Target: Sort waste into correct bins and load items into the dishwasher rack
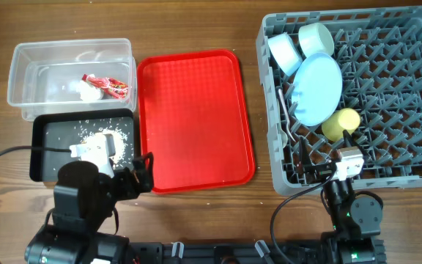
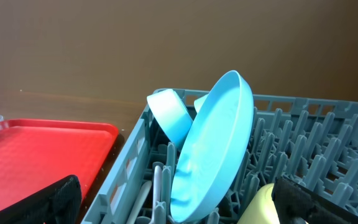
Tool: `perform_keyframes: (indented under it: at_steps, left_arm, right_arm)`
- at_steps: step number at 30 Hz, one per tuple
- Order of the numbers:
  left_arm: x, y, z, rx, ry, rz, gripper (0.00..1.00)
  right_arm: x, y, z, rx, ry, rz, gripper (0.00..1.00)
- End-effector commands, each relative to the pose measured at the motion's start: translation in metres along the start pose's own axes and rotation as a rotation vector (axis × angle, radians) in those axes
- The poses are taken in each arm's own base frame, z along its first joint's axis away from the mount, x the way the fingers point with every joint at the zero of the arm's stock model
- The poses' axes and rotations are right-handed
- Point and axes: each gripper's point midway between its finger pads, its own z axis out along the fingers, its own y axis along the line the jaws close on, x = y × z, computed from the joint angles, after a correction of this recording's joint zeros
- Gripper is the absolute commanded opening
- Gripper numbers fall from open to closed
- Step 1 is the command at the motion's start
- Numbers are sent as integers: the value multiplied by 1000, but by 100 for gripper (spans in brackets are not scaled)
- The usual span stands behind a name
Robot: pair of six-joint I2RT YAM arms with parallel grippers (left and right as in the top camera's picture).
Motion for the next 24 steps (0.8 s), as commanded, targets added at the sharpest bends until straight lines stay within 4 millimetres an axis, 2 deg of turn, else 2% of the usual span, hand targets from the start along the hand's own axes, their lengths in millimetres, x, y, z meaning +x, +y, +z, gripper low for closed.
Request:
perform_keyframes:
  at_steps: [1, 4, 6, 11, 14, 17, 19, 24]
  left_arm:
    - [-7, 22, -5, -60, -98, -57, 100]
    - [-14, 40, 5, -60, -284, -86, 100]
    - [-15, 44, 13, -21, -400, -75, 100]
    - [-27, 45, 27, 65, -642, -31, 100]
    - [-36, 36, 28, 100, -750, 112, 100]
    - [-25, 39, 41, 72, -722, 217, 100]
    - [-11, 47, 54, 38, -645, 228, 100]
    - [-12, 46, 53, 42, -650, 228, 100]
  right_arm:
    - [-2, 2, 0, -12, -11, 7, 100]
    - [-2, 2, 0, -12, -11, 7, 100]
    - [-2, 2, -1, -12, -11, 6, 100]
    - [-2, 2, -1, -12, -11, 7, 100]
    - [-2, 2, 0, -12, -11, 7, 100]
    - [-2, 2, 0, -12, -11, 7, 100]
    - [-2, 2, -1, -12, -11, 6, 100]
    - [-2, 2, 0, -12, -11, 7, 100]
